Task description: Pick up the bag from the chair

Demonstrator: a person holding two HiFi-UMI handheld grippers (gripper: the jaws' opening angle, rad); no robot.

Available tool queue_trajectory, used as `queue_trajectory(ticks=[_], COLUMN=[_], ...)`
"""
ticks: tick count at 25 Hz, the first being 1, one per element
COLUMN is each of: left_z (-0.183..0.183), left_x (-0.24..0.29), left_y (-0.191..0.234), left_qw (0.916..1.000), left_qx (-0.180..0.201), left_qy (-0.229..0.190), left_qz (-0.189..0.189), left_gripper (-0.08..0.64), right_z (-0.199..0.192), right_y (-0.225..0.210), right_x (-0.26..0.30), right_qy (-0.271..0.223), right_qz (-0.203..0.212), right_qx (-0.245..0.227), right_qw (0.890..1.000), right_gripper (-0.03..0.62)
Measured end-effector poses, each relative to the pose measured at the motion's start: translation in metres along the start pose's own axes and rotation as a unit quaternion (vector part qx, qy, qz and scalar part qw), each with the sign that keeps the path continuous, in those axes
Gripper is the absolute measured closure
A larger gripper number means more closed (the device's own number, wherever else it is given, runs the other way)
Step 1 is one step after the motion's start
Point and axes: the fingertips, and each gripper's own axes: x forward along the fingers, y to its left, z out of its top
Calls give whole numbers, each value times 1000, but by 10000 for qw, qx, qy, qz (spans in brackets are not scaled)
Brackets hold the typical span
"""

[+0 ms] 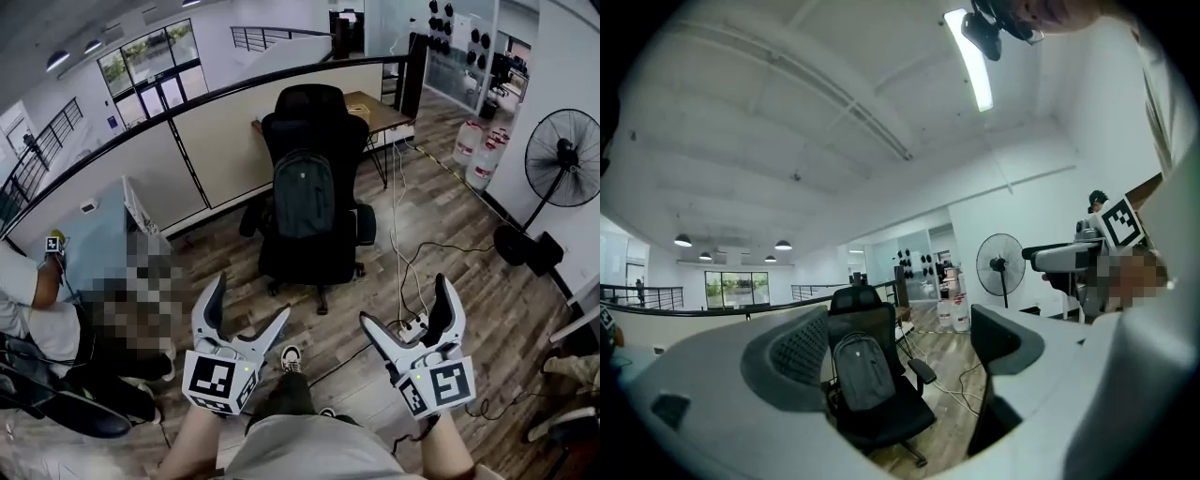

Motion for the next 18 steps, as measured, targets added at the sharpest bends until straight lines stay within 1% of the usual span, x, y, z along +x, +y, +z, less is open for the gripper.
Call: queue_trajectory(ticks=[3,9,13,15,18], left_z=[-6,-14,-21,-25,-27], left_x=[12,47,77,93,118], left_y=[6,28,59,75,104], left_qw=[10000,10000,9999,9998,9998], left_qx=[79,26,-81,-130,-159], left_qy=[31,59,54,78,80], left_qz=[-1,9,117,105,79], left_gripper=[106,106,106,106,106], right_z=[-9,-24,-34,-40,-47], right_y=[-3,-18,-27,-29,-29], right_x=[11,51,93,114,151], right_qy=[45,176,216,277,366], right_qz=[5,23,86,97,61], right_qx=[52,85,227,305,293], right_qw=[10000,9998,9995,9991,9989], right_gripper=[-6,-6,-6,-6,-6])
